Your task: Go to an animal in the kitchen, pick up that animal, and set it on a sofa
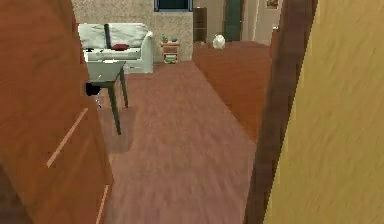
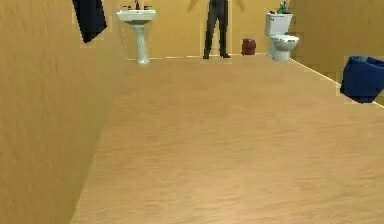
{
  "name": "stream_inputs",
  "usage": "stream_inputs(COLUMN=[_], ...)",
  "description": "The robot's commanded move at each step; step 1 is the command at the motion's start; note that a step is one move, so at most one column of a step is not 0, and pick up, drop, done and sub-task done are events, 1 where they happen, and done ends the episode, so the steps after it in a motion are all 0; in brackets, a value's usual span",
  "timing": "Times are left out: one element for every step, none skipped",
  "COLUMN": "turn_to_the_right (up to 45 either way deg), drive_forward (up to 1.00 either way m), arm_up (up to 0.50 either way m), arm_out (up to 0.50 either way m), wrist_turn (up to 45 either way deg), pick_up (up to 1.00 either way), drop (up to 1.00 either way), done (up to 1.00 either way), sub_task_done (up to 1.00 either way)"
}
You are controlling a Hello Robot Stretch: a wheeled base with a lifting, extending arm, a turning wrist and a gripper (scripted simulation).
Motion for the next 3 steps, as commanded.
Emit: stream_inputs(turn_to_the_right=[0.0, 18.0, 3.0], drive_forward=[0.85, 0.00, 0.00], arm_up=[0.00, 0.00, 0.00], arm_out=[0.00, 0.00, 0.00], wrist_turn=[0.0, 0.0, 0.0], pick_up=[0.00, 0.00, 0.00], drop=[0.00, 0.00, 0.00], done=[0.00, 0.00, 0.00], sub_task_done=[0.00, 0.00, 0.00])
